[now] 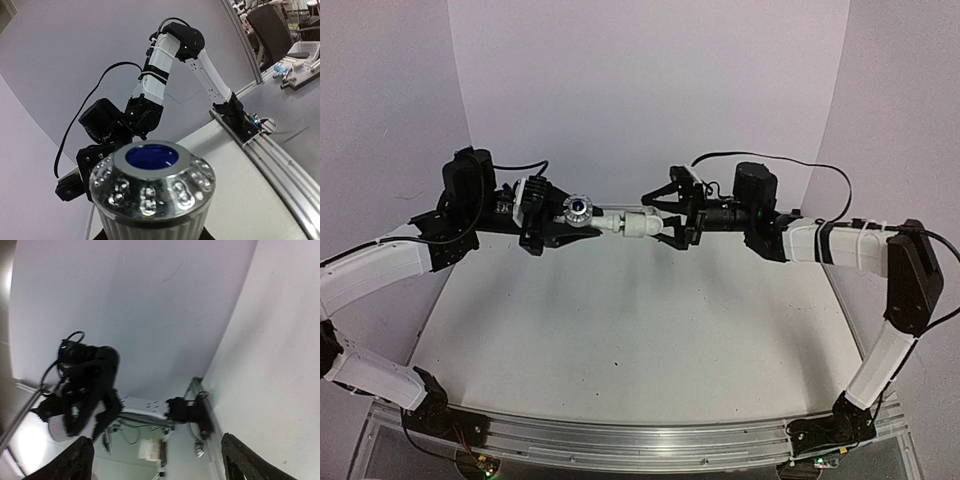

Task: Install the water faucets

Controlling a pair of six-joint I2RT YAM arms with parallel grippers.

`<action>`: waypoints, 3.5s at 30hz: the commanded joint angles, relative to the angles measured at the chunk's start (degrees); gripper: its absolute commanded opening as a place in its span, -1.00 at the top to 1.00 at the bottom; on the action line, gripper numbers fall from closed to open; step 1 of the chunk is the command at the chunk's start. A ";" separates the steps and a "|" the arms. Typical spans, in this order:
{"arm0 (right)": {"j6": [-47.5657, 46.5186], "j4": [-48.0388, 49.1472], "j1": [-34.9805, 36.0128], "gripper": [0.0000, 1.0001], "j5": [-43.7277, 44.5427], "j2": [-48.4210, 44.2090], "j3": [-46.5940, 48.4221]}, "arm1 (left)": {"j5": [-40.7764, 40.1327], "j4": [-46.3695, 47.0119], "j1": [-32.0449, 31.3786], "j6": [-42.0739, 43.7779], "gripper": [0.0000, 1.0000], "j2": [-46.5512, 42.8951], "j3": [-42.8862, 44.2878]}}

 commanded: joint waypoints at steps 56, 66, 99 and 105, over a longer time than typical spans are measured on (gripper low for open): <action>7.64 22.70 5.96 1.00 -1.90 -2.85 -6.77 | -12.61 2.85 -5.82 -1.39 1.00 -5.90 -11.13; 0.74 20.24 5.27 -0.89 0.40 -5.92 -10.93 | -18.34 -12.27 -5.75 -6.05 1.00 -3.14 3.28; -60.17 -10.32 9.17 -0.65 17.03 -15.45 -13.18 | -15.71 7.08 -5.69 -90.19 1.00 1.58 -5.76; -54.50 -5.83 9.14 0.17 14.14 -14.47 -14.80 | -15.51 7.69 -5.71 -88.64 1.00 2.97 -6.12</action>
